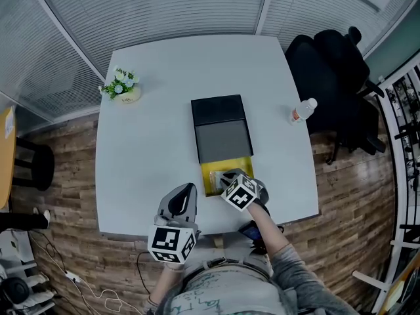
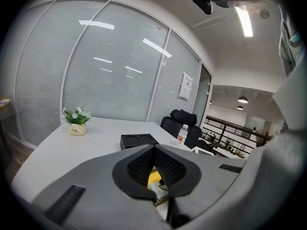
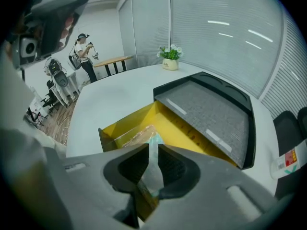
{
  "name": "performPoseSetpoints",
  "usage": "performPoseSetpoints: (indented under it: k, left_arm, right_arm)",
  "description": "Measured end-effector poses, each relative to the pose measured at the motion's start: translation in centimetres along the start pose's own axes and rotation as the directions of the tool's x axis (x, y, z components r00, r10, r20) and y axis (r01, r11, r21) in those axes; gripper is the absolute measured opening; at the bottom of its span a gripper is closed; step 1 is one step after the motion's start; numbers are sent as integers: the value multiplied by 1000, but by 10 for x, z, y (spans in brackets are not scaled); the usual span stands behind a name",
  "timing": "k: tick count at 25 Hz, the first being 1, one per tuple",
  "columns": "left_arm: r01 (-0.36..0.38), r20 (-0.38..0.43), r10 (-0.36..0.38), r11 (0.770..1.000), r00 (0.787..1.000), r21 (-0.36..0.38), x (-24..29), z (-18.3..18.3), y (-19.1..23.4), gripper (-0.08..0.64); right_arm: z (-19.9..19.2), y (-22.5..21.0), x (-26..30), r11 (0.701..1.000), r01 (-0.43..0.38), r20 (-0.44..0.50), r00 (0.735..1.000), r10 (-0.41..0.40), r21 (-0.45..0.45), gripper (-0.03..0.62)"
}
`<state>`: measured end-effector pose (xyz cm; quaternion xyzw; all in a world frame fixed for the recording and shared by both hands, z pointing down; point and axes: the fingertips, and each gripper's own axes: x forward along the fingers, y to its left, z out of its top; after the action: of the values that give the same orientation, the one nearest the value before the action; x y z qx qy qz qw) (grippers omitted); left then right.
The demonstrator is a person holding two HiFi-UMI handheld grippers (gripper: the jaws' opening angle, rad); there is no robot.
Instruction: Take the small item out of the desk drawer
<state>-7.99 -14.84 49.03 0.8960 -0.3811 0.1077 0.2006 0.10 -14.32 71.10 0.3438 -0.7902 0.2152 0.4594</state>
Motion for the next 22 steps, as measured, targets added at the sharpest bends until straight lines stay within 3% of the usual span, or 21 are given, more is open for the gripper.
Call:
performPoseSetpoints:
  k: [8, 13, 22]
  left_arm:
    - [-10, -8, 10, 1000, 1000, -15, -6, -8, 10, -2]
    - [-18, -8, 18, 1000, 1000, -12, -10, -6, 17, -2]
    - [21, -16, -21, 1000, 1000, 0, -4, -7, 5, -2]
  right_arm:
    - [-11, 5, 22, 1000, -24, -86, 996, 23, -13, 58]
    - [-7, 1, 26, 999, 0, -105, 994, -4, -35, 8]
    - [-9, -1, 25, 999, 23, -95, 995, -27, -37, 5]
